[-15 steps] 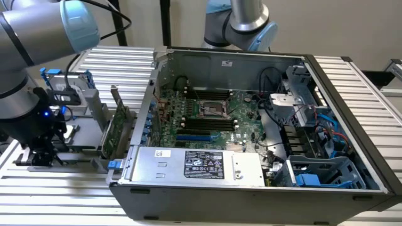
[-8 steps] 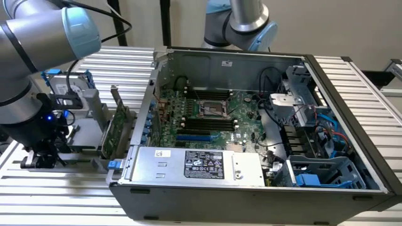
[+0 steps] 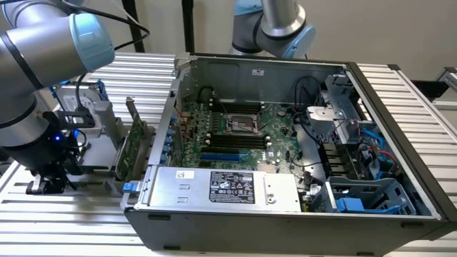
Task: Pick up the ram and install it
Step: 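Pick up the ram and move it above insertion slot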
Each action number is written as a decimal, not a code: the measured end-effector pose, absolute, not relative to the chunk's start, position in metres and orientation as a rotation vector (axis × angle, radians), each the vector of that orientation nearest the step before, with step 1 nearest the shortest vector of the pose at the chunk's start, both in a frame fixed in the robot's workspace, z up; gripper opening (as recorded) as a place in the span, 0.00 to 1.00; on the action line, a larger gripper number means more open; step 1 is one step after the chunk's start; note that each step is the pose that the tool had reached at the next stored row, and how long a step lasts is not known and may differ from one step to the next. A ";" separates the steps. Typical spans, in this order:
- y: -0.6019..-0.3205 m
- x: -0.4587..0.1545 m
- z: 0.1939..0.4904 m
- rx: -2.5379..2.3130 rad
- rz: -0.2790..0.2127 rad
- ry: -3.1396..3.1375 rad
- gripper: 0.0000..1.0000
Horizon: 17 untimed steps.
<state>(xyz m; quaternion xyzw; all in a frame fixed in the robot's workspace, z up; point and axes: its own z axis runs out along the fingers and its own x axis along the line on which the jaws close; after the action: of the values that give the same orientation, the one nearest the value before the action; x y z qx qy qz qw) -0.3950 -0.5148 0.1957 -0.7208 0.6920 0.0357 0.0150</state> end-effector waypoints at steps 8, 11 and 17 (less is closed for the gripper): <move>-0.517 -0.393 0.194 -2.244 0.116 2.155 1.00; -0.517 -0.393 0.193 -2.244 0.116 2.155 1.00; -0.517 -0.393 0.193 -2.244 0.116 2.155 0.00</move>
<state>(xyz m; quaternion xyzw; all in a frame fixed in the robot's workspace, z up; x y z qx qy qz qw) -0.3927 -0.5168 0.1928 -0.7208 0.6920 0.0372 0.0141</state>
